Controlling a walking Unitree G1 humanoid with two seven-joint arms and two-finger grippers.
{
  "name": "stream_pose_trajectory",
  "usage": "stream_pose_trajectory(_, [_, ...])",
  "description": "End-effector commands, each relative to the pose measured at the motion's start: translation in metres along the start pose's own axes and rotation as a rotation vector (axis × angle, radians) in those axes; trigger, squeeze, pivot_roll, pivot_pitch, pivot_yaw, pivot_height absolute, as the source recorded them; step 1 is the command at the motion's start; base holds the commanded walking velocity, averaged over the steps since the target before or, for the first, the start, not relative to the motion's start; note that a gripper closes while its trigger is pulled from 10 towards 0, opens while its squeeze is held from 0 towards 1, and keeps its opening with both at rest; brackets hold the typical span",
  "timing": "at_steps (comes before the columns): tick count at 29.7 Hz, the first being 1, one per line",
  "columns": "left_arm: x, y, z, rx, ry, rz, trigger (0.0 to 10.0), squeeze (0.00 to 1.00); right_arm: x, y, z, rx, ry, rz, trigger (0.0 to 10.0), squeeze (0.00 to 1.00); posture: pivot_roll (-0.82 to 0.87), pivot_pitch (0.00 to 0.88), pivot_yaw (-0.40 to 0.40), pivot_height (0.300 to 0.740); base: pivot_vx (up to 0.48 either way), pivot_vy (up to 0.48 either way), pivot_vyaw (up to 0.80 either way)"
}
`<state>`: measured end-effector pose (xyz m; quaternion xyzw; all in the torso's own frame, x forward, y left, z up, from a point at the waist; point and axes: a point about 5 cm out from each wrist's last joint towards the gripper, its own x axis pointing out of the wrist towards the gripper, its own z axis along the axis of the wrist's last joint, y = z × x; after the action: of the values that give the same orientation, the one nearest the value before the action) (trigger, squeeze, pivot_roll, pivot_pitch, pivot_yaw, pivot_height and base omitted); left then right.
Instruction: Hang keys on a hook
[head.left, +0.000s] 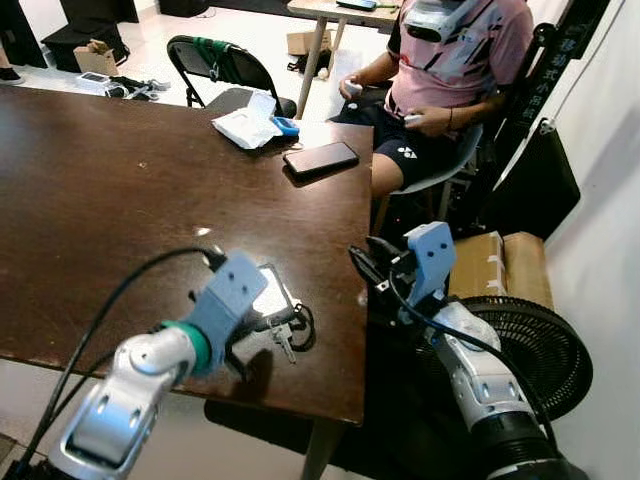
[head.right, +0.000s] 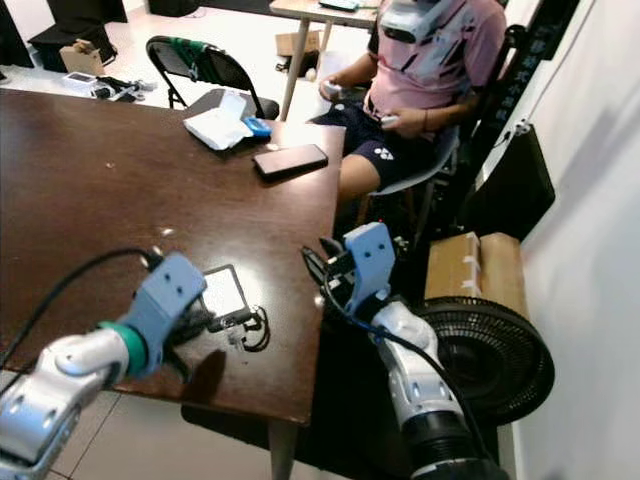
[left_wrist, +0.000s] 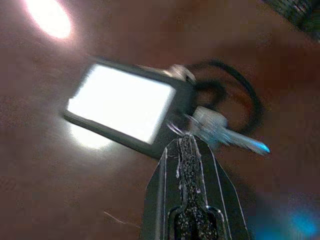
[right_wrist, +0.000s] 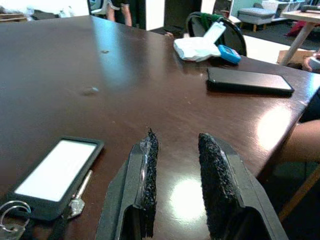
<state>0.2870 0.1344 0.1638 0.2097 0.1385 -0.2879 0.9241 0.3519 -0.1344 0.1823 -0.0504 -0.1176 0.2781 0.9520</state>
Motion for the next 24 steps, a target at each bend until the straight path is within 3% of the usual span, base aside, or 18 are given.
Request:
stream_pose_trajectory(1, [-0.001, -0.006, -0.010, 0.015, 0.040, -0.035, 10.0, 0.92, -0.002, -0.001, -0.002, 0.003, 0.002, -0.009, 10.0, 0.00, 0.09, 0.128, 0.073, 0.740, 0.000, 0.000, 0.00])
stream_pose_trajectory(3, [-0.001, -0.007, -0.013, 0.020, 0.052, -0.034, 10.0, 0.92, -0.003, -0.002, -0.002, 0.003, 0.002, -0.010, 10.0, 0.00, 0.09, 0.128, 0.073, 0.740, 0.000, 0.000, 0.00])
stream_pose_trajectory(4, [-0.002, -0.006, -0.015, 0.019, 0.062, -0.027, 10.0, 1.00, -0.003, -0.002, -0.002, 0.002, 0.003, -0.012, 10.0, 0.00, 0.09, 0.128, 0.073, 0.740, 0.000, 0.000, 0.00])
stream_pose_trajectory(18, [-0.010, -0.009, -0.015, -0.021, 0.086, -0.041, 10.0, 1.00, -0.004, -0.003, -0.003, 0.003, 0.009, -0.011, 10.0, 0.00, 0.10, 0.133, 0.070, 0.740, 0.000, 0.000, 0.00])
stream_pose_trajectory(19, [-0.009, -0.008, -0.015, -0.031, 0.091, -0.038, 10.0, 0.61, -0.004, -0.003, -0.003, 0.003, 0.010, -0.012, 10.0, 0.00, 0.10, 0.133, 0.070, 0.740, 0.000, 0.000, 0.00])
stream_pose_trajectory(20, [-0.009, -0.008, -0.015, -0.031, 0.091, -0.038, 10.0, 0.61, -0.004, -0.003, -0.003, 0.003, 0.010, -0.012, 10.0, 0.00, 0.10, 0.133, 0.070, 0.740, 0.000, 0.000, 0.00])
stream_pose_trajectory(21, [-0.007, -0.007, -0.014, -0.042, 0.094, -0.033, 10.0, 0.00, -0.004, -0.003, -0.003, 0.002, 0.011, -0.012, 10.0, 0.00, 0.10, 0.132, 0.071, 0.740, 0.000, 0.000, 0.00])
stream_pose_trajectory(24, [0.000, -0.002, -0.012, -0.057, 0.095, -0.013, 10.0, 0.00, -0.003, -0.003, -0.003, 0.002, 0.010, -0.013, 10.0, 0.00, 0.10, 0.131, 0.073, 0.740, 0.000, 0.000, 0.00])
